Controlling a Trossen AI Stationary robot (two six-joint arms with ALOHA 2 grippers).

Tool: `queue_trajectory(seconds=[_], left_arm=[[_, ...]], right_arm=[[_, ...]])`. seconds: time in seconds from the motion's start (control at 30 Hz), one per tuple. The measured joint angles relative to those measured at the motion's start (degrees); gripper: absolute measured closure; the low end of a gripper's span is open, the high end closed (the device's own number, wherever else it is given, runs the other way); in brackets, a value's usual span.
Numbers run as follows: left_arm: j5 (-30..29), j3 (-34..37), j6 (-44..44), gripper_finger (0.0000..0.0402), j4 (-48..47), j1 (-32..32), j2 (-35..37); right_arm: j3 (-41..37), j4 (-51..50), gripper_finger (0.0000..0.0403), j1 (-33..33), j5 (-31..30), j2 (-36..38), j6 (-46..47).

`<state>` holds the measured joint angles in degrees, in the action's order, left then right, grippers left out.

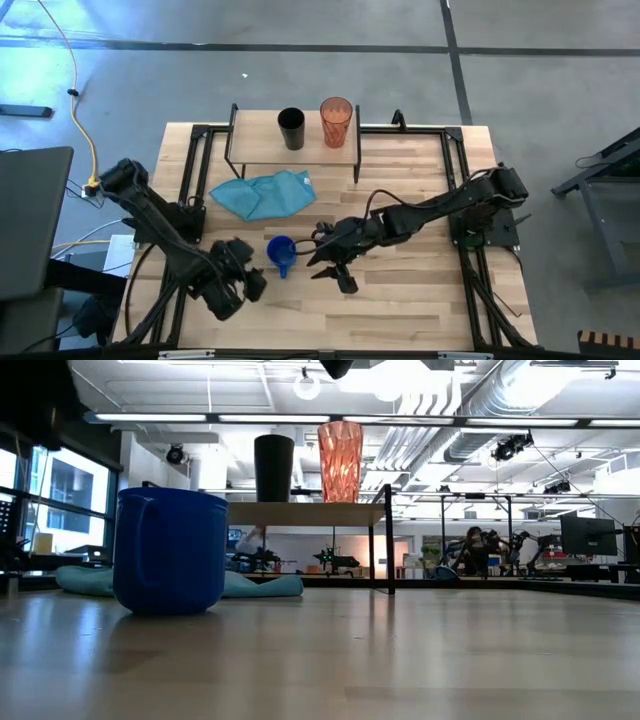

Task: Stack small to large cups/mugs on shelf
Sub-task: Put the blue cup on the shelf

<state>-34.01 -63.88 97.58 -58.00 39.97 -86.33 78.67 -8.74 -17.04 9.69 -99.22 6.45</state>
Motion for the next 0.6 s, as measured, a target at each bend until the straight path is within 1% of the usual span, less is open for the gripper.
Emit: queue_trajectory(seconds=[0.07, 0.13, 0.37, 0.47, 0.6], left_arm=[[-0.2, -0.1, -3.2, 0.0165, -2.1, -1.3, 1.9], [0.5, 0.0, -8.5, 0.0165, -3.9, -3.4, 3.4], [3.8, 0.0, -29.3, 0.0165, -3.2, -13.9, 5.3], [7.1, 0.0, -38.5, 0.0165, -1.2, -18.9, 5.6], [13.8, 0.0, -50.8, 0.0165, 2.5, -24.5, 5.9]], right_arm=[[0.0, 0.1, 0.0257, 0.0, 0.0, 0.0, 0.3], [0.0, 0.4, 0.0257, -0.1, 0.1, 0.0, 0.5], [0.0, 2.5, 0.0257, -0.7, 0.6, 0.0, 1.7], [0.0, 2.6, 0.0257, -1.0, 1.8, 0.0, 3.3], [0.0, 2.6, 0.0257, -1.4, 2.9, 0.0, 5.3]])
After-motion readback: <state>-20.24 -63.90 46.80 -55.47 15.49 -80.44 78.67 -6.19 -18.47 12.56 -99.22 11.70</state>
